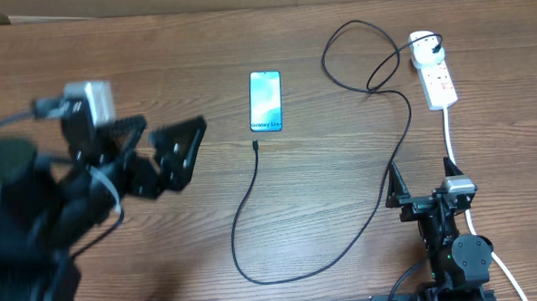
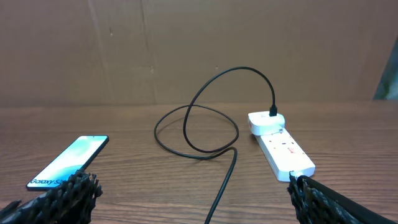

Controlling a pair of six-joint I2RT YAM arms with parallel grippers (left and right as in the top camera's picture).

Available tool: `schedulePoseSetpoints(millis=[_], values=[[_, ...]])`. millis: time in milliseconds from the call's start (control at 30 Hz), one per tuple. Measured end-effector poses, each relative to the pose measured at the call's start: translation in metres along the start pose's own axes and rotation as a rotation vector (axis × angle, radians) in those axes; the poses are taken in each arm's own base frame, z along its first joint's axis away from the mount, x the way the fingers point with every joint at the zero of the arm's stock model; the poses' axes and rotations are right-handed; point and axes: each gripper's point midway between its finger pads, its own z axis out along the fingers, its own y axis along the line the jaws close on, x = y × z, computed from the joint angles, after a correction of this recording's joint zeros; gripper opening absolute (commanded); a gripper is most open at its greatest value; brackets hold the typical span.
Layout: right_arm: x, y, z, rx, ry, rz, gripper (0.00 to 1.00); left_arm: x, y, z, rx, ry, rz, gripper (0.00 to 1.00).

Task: Plug charger to phone and switch on socket
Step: 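Move the left gripper forward over the phone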

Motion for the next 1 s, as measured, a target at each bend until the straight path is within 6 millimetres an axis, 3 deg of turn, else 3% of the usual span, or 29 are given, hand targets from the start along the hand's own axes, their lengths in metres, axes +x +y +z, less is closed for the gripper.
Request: schedulePoseSetpoints(millis=[267,400,600,733,867,1000], values=[[0.0,0.0,0.0,0.0,0.0,0.0,1.0,0.012,0.02,0.057,0.01,0.193,-0.104,1.0],[0.0,0.0,0.0,0.0,0.0,0.0,1.0,0.02,0.018,0.082,-0.041,0.259,-0.114,1.0],[0.0,0.0,0.0,0.0,0.0,0.0,1.0,0.026,0.019,0.122,-0.289,0.373,-0.114,1.0],[0.0,0.0,0.0,0.0,0.001,0.0,1.0,0.029,0.048,0.162,-0.445,0.442,-0.143,1.0],[0.0,0.0,0.0,0.0,0.0,0.0,1.0,0.059,0.081,0.202,-0.566,0.56,-0.165,1.0],[0.0,0.0,0.0,0.0,0.0,0.0,1.0,0.089,0.098,0.232,-0.624,0.648,-0.164,1.0]])
